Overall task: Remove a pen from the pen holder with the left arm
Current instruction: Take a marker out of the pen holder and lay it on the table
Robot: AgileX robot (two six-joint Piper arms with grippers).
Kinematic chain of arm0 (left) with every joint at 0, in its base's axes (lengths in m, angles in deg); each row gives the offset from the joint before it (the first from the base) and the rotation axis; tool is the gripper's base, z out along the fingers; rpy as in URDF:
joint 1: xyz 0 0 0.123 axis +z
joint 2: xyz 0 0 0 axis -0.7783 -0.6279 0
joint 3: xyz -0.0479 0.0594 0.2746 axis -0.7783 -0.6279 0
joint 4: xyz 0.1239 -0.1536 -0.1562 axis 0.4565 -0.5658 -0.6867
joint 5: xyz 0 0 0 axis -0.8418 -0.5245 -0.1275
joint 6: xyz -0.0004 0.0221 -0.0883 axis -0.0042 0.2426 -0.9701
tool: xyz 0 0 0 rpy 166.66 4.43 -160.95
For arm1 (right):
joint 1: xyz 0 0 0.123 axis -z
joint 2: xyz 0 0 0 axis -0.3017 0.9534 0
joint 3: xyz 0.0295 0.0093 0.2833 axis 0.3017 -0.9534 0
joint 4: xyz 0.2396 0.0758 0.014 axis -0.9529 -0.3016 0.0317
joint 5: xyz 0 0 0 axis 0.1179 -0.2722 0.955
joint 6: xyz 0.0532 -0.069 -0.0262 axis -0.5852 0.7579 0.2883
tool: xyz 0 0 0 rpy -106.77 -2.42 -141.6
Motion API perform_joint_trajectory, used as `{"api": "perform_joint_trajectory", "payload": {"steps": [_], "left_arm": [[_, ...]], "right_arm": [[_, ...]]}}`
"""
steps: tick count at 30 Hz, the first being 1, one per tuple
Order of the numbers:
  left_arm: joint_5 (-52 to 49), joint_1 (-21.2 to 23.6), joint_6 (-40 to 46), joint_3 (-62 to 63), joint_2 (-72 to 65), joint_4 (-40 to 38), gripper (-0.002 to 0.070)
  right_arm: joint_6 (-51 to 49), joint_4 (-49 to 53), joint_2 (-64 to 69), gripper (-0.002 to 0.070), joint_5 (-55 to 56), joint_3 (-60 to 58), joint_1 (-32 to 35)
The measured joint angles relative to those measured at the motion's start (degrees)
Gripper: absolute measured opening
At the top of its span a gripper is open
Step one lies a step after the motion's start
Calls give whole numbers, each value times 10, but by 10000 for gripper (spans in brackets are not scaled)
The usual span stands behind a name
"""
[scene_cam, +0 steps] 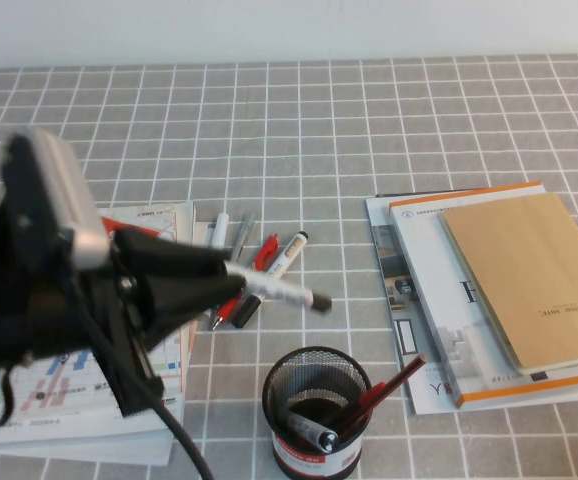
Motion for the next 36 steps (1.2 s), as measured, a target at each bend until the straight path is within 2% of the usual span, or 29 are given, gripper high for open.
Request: {"api": "perform_joint_trajectory", "payload": {"steps": [3,9,13,18,28,33,36], "left_arm": [[22,0,-7,12,23,-15,115],[100,0,54,16,22,-151,115],[147,0,71,20,-18,-188,115],[160,-4,93,20,-78,-194,115],[164,-51,152,52,-192,-197,114],[168,-61,158,97,-229,-198,114],[186,-62,127,111,-230,-199,115]], "right_arm": [[0,0,0,-13,0,0,0],[0,0,0,-13,0,0,0],[0,0,0,-13,0,0,0],[0,0,0,-13,0,0,0],[0,0,0,-13,0,0,0],[0,0,0,-13,0,0,0],[0,0,0,-13,0,0,0]]}}
